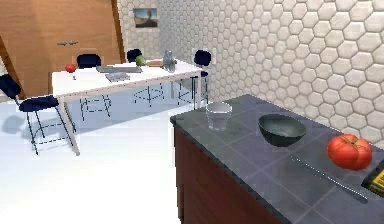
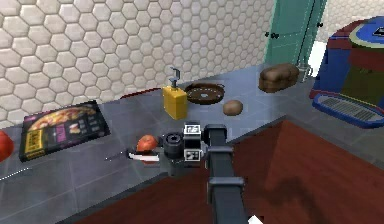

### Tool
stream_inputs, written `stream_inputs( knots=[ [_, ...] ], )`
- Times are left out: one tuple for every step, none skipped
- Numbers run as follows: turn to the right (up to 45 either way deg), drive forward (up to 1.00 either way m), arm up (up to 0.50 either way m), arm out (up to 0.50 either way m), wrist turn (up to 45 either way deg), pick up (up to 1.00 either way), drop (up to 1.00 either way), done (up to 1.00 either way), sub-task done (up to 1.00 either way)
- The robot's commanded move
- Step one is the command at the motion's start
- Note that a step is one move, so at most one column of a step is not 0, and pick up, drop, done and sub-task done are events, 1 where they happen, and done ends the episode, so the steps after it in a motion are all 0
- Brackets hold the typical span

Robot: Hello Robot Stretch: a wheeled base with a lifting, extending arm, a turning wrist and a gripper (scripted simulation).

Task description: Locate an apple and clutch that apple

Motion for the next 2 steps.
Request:
stream_inputs(
  knots=[
    [0.0,0.0,0.1,0.0,0.0,0.0,0.0,0.0,0.0],
    [0.0,0.0,0.0,0.0,0.0,0.0,0.0,1.0,0.0]
  ],
)
